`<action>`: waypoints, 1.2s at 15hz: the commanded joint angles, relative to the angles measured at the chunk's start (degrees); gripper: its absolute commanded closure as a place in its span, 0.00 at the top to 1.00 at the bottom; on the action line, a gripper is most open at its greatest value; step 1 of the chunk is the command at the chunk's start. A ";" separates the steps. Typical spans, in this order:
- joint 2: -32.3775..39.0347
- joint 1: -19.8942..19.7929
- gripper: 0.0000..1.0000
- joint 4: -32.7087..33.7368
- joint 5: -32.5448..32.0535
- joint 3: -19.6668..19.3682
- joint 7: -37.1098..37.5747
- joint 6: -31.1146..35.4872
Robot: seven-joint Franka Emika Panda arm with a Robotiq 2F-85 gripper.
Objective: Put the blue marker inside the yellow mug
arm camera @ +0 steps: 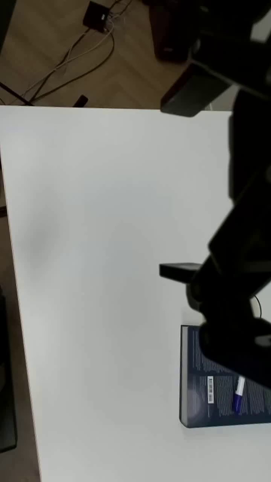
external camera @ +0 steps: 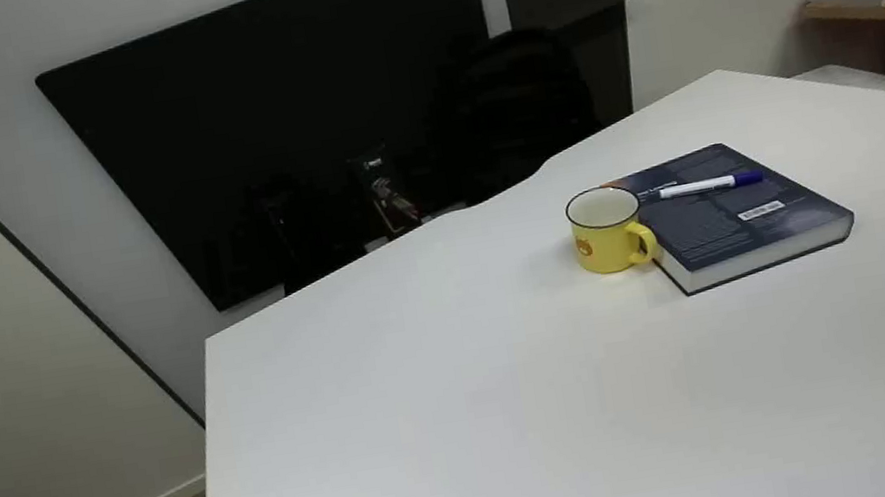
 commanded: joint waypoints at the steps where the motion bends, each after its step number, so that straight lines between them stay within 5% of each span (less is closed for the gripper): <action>1: 0.02 -0.18 1.00 0.15 0.03 0.11 -0.03 -0.20; 10: 0.00 -0.18 1.00 0.15 0.03 0.11 -0.04 -0.18; 18: 2.34 0.05 1.00 2.29 -11.04 -5.45 -24.45 -17.44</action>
